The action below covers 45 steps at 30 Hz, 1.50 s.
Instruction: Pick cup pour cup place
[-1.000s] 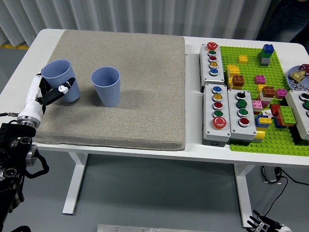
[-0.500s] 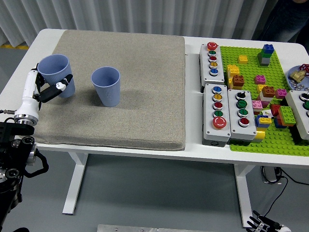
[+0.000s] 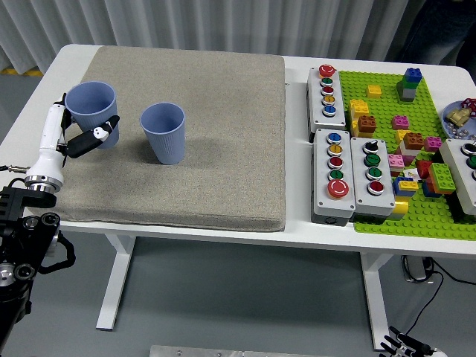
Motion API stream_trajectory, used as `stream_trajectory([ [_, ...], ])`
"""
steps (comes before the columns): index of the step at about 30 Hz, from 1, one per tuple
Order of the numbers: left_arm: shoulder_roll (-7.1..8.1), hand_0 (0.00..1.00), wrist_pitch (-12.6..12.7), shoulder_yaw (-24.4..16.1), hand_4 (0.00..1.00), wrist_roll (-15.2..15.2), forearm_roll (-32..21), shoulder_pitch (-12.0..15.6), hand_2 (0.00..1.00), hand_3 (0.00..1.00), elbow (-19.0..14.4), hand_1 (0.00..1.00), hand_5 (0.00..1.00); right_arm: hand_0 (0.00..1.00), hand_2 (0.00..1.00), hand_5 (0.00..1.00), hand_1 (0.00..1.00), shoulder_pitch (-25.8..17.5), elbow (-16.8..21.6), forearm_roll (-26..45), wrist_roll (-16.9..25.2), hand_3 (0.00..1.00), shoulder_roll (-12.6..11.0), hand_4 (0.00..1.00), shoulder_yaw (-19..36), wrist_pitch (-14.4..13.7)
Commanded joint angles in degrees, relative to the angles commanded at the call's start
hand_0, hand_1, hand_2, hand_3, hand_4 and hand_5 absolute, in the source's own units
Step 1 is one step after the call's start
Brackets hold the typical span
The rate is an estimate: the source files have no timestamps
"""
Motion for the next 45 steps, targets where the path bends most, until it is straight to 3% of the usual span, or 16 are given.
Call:
stream_trajectory([
  [7, 0.34, 0.448, 3.75, 0.44, 0.434, -0.12, 7.53, -0.4, 0.701, 0.686, -2.48, 0.534, 0.002, 0.765, 0.727, 0.148, 0.693, 0.16, 0.0, 0.31, 0.12, 0.618, -0.04, 0.237, -0.16, -0.07],
  [12, 0.78, 0.455, 8.21, 0.96, 0.427, 0.65, 16.51, -0.94, 0.7, 0.677, -3.64, 0.536, 0.002, 0.766, 0.727, 0.148, 0.693, 0.17, 0.0, 0.46, 0.23, 0.618, -0.08, 0.238, -0.27, -0.15],
  [18, 2.95, 0.458, 11.89, 3.67, 0.416, 1.24, 30.36, -0.82, 0.694, 0.672, -5.61, 0.537, 0.002, 0.765, 0.727, 0.148, 0.693, 0.21, 0.0, 0.55, 0.34, 0.618, -0.18, 0.238, -0.34, -0.21],
  [21, 4.05, 0.458, 13.08, 4.97, 0.416, 1.17, 34.46, -0.71, 0.694, 0.672, -6.24, 0.537, 0.002, 0.765, 0.727, 0.148, 0.693, 0.2, 0.0, 0.78, 0.45, 0.618, -0.24, 0.238, -0.43, -0.19],
  [28, 7.14, 0.46, 15.83, 8.87, 0.404, 3.14, 35.8, -1.8, 0.686, 0.668, -5.7, 0.534, 0.002, 0.766, 0.727, 0.15, 0.693, 0.2, 0.0, 0.89, 0.61, 0.618, -0.27, 0.237, -0.51, -0.3],
  [34, 8.54, 0.463, 17.59, 10.62, 0.4, 4.15, 35.8, -2.8, 0.685, 0.661, -5.18, 0.533, 0.002, 0.765, 0.727, 0.148, 0.693, 0.13, 0.0, 1.09, 0.78, 0.618, -0.29, 0.238, -0.68, -0.41],
  [45, 13.72, 0.465, 22.28, 19.96, 0.386, 6.45, 35.8, -6.75, 0.672, 0.649, -3.0, 0.531, 0.002, 0.765, 0.727, 0.146, 0.694, 0.27, 0.0, 2.13, 1.1, 0.618, -0.44, 0.238, -1.45, -0.58],
])
